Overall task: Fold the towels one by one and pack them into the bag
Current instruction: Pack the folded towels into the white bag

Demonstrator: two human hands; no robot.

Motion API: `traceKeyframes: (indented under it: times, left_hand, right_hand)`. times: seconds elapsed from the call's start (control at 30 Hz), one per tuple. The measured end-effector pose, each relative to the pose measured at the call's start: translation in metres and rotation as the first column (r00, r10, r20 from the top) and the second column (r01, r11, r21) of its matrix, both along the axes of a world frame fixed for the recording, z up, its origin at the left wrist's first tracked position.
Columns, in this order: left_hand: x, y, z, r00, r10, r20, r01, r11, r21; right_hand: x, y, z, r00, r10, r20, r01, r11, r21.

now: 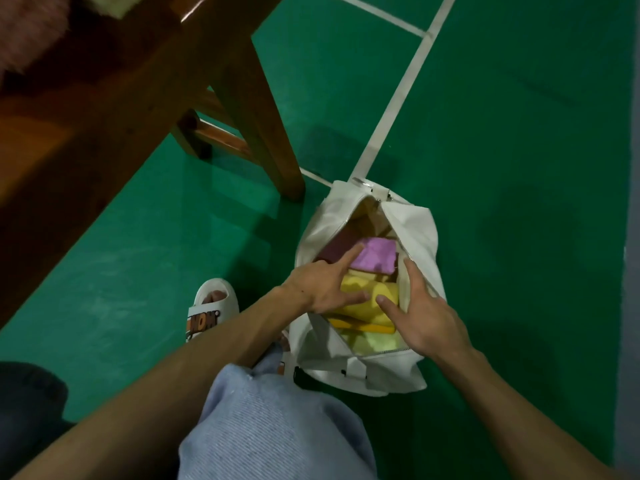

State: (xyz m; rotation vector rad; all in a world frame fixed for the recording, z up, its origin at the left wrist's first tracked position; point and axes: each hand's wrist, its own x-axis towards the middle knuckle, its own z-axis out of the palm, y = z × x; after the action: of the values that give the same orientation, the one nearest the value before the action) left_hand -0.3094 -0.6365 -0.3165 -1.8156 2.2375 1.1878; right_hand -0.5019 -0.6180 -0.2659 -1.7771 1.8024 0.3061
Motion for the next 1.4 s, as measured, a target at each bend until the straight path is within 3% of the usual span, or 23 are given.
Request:
traceKeyframes:
  times: [0.13,0.33,0.53,0.63,0.8,0.97,1.23,1.4]
  left_hand:
    - [0.003,-0.005,-0.007,0.998,-0.055,0.002,0.055,0.998,0.019]
    - [0.013,-0.009,-0.014,0.991,-0.074,-0.109,0.084,0.992,0.09]
    - [0.024,-0.019,0.022,0.934,0.077,-0.348,-0.022,0.987,0.158]
    - [0.039,-0.027,0.044,0.926,0.151,-0.346,-0.11,0.985,0.136]
    - [0.057,-0.031,0.105,0.917,0.203,-0.342,-0.207,0.978,0.025]
    - [0.079,-0.024,0.194,0.918,0.111,-0.381,-0.207,0.953,-0.222]
    - [0.172,0.001,0.361,0.886,0.159,-0.436,-0.387,0.772,-0.505]
    - [0.253,-0.007,0.393,0.869,0.306,-0.389,-0.494,0.6,-0.63]
  right_hand:
    - [0.002,-0.01,-0.011,1.0,0.0,0.019,0.0,1.0,-0.014]
    - [0.003,-0.017,-0.017,0.998,-0.006,0.069,0.005,1.0,0.004]
    - [0.008,-0.022,0.001,0.957,-0.04,0.286,0.033,0.999,0.031]
    - [0.01,-0.025,0.02,0.934,-0.083,0.347,0.09,0.996,-0.002]
    - [0.024,-0.036,0.071,0.861,-0.109,0.497,0.21,0.966,-0.152]
    - [0.06,-0.044,0.139,0.747,-0.007,0.664,0.295,0.899,-0.323]
    - [0.175,-0.048,0.236,0.505,0.26,0.823,0.347,0.812,-0.47]
    - [0.266,-0.051,0.276,0.394,0.371,0.841,0.338,0.792,-0.508]
